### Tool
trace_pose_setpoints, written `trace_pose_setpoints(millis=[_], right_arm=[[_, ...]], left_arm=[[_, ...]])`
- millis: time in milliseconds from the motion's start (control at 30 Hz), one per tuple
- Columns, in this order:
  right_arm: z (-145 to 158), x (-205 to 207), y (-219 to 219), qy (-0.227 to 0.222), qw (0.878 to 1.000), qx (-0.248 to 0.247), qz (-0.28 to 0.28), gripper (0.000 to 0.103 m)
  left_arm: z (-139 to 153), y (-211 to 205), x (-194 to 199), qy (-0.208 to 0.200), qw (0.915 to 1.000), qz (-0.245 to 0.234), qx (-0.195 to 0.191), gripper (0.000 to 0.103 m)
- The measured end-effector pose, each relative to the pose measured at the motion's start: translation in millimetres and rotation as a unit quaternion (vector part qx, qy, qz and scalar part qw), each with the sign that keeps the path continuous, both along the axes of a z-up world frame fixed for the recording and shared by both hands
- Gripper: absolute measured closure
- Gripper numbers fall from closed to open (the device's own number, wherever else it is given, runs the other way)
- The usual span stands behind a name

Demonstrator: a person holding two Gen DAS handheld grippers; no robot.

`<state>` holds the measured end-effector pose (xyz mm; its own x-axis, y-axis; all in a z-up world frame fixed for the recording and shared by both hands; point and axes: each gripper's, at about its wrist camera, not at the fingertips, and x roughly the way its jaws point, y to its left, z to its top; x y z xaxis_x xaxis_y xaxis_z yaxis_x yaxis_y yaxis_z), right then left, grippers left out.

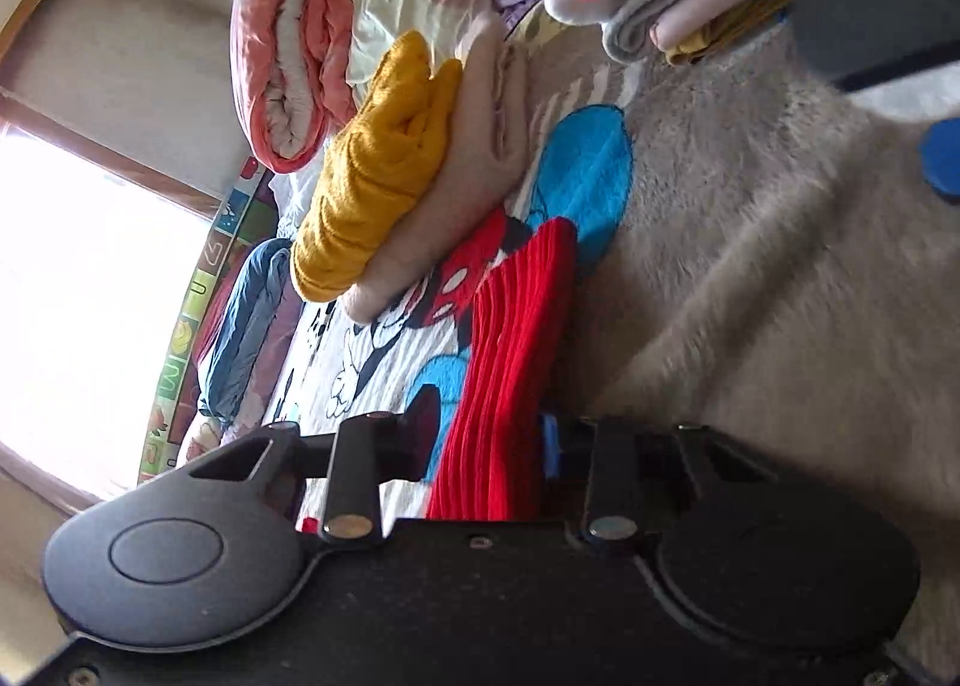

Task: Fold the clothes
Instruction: 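Grasp a red sweater sleeve with the left tool and lift it, then fold the held sleeve across the sweater body with the left tool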

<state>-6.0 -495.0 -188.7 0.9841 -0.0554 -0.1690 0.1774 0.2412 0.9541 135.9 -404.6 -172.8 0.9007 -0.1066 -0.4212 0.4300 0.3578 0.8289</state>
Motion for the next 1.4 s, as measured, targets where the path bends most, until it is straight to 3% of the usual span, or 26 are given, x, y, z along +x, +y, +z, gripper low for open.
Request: trace_pose_setpoints(millis=[33, 67, 100, 200, 267, 400, 467, 567, 700, 833, 933, 1100, 1267, 1400], right_arm=[[-1, 0, -1, -0.002, 1.000, 0.002, -0.003, 0.055], [-2, -3, -2, -0.005, 1.000, 0.008, -0.007, 0.055], [-3, -5, -3, -0.009, 1.000, 0.013, -0.011, 0.055], [-3, -3, -4, -0.014, 1.000, 0.017, -0.015, 0.055], [-2, -4, -2, -0.015, 1.000, 0.011, -0.011, 0.055], [17, -2, 21, -0.012, 0.997, -0.059, 0.042, 0.050], [33, 9, 42, -0.020, 0.987, -0.125, 0.093, 0.049], [56, 26, 85, -0.029, 0.955, -0.237, 0.175, 0.048], [74, 41, 150, -0.035, 0.889, -0.374, 0.263, 0.048], [78, 48, 203, -0.036, 0.828, -0.464, 0.312, 0.049], [79, 48, 231, -0.020, 0.794, -0.513, 0.325, 0.049], [73, 51, 257, 0.006, 0.760, -0.559, 0.333, 0.058], [68, 43, 269, 0.016, 0.738, -0.587, 0.332, 0.063], [65, 40, 274, 0.028, 0.723, -0.605, 0.333, 0.063]], left_arm=[[-2, -3, 4, 0.003, 1.0000, 0.004, 0.002, 0.080], [-4, -5, 9, 0.008, 0.9999, 0.011, 0.002, 0.091], [0, -4, 11, 0.011, 0.9998, 0.015, -0.006, 0.094], [12, -1, 17, 0.017, 0.9989, 0.027, -0.034, 0.095], [33, 11, 20, 0.028, 0.9958, 0.038, -0.078, 0.095], [91, 49, 28, 0.066, 0.9794, 0.058, -0.182, 0.095], [124, 76, 31, 0.095, 0.9624, 0.064, -0.247, 0.095], [168, 121, 32, 0.120, 0.9343, 0.059, -0.330, 0.095], [202, 174, 31, 0.130, 0.9081, 0.078, -0.390, 0.095], [218, 223, 26, 0.120, 0.8858, 0.106, -0.436, 0.096], [223, 260, 21, 0.111, 0.8678, 0.122, -0.469, 0.096], [222, 318, 10, 0.098, 0.8428, 0.142, -0.510, 0.096], [204, 370, 4, 0.101, 0.8193, 0.166, -0.539, 0.095], [179, 407, 1, 0.113, 0.7921, 0.186, -0.570, 0.095]])
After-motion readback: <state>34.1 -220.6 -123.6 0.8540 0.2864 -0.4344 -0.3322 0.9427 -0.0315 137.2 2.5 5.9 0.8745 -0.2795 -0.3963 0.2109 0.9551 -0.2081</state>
